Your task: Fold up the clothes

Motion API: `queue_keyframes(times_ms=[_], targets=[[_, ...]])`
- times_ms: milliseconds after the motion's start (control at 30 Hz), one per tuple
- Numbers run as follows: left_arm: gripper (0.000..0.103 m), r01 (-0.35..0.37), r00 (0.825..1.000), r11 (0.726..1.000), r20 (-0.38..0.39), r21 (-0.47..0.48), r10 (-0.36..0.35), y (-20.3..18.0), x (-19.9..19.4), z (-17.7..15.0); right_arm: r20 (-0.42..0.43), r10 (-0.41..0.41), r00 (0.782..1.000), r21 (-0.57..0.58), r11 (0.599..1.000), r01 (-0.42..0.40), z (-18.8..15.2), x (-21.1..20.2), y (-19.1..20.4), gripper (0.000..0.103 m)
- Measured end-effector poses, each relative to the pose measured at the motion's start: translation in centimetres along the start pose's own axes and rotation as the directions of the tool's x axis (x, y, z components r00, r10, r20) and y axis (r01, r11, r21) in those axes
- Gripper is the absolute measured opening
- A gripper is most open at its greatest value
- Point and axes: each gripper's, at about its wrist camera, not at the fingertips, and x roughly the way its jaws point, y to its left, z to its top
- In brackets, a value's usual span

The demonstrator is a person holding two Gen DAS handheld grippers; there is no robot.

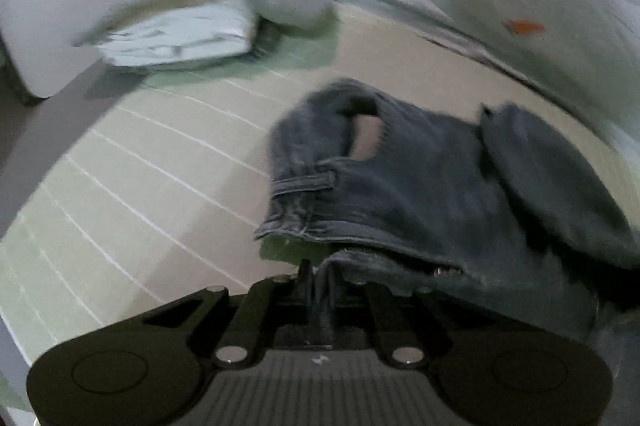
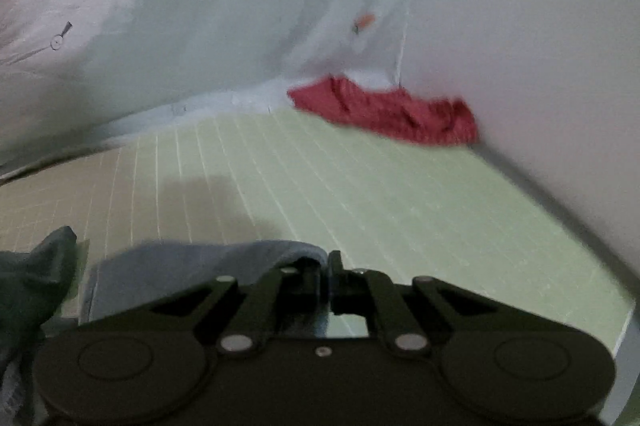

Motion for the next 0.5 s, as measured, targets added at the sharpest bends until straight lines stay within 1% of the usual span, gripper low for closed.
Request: queue_keyframes(times_ms=[33, 67, 100, 133, 167, 200, 233, 267, 300, 333, 367, 433, 500], targets=[[0.008, -0.032, 0.999, 0.999, 0.012, -0.009, 0.032, 0.3, -0.2, 0.5, -0.019, 0.002, 1.0, 0.01, 1.0, -0.001, -0.6, -0.1, 0.0, 0.01], [0.009, -0.062, 0.998, 0.998, 0.023, 0.002, 0.062, 0.5, -0.4, 0.6, -0.036, -0.002, 0.999, 0.004, 1.0, 0.002, -1.3, -0.1, 0.4, 0.014], [0.016, -0.037, 0.999, 0.999, 0.02, -0.015, 0.038, 0.9, -0.7, 0.5, -0.052, -0.005, 0.999, -0.001, 1.0, 0.005, -2.0, -0.1, 0.7, 0.024], [0.026, -0.013, 1.0, 0.999, 0.018, -0.031, 0.013, 1.3, -1.1, 0.4, -0.069, -0.009, 0.998, -0.006, 1.0, 0.008, -2.7, -0.1, 1.0, 0.038], [0.031, 0.012, 1.0, 0.999, 0.014, -0.048, -0.011, 1.6, -1.4, 0.2, -0.085, -0.012, 0.996, -0.012, 1.0, 0.011, -3.3, -0.1, 1.4, 0.043], [0.04, 0.04, 0.999, 0.997, -0.002, -0.067, -0.04, 1.7, -1.5, -0.4, -0.091, -0.01, 0.996, -0.02, 1.0, 0.008, -3.7, -0.2, 2.0, 0.047], [0.045, 0.065, 0.998, 0.994, -0.018, -0.085, -0.066, 1.8, -1.5, -0.9, -0.097, -0.007, 0.995, -0.034, 0.999, 0.004, -3.8, -0.2, 2.5, 0.053], [0.052, 0.057, 0.998, 0.994, -0.035, -0.09, -0.061, 1.8, -1.4, -1.7, -0.094, -0.008, 0.996, -0.06, 0.998, 0.002, -3.8, -0.3, 3.0, 0.061], [0.058, 0.05, 0.997, 0.994, -0.051, -0.096, -0.055, 1.8, -1.3, -2.4, -0.09, -0.01, 0.996, -0.086, 0.996, 0.002, -3.9, -0.4, 3.7, 0.065], [0.064, 0.042, 0.996, 0.994, -0.068, -0.103, -0.049, 1.8, -1.3, -3.1, -0.075, -0.016, 0.997, -0.115, 0.993, 0.007, -4.0, -0.6, 4.4, 0.071], [0.065, 0.032, 0.995, 0.992, -0.088, -0.122, -0.043, 2.1, -1.2, -3.8, -0.062, -0.013, 0.998, -0.138, 0.99, 0.004, -4.0, -0.8, 5.1, 0.078], [0.068, 0.073, 0.988, 0.972, -0.119, -0.224, -0.101, 3.2, -1.3, -5.2, -0.045, 0.006, 0.999, -0.175, 0.985, -0.014, -4.0, -1.2, 6.3, 0.085], [0.074, 0.108, 0.976, 0.94, -0.144, -0.324, -0.162, 4.3, -1.4, -6.5, -0.038, 0.033, 0.999, -0.204, 0.978, -0.04, -4.0, -1.5, 7.4, 0.088]])
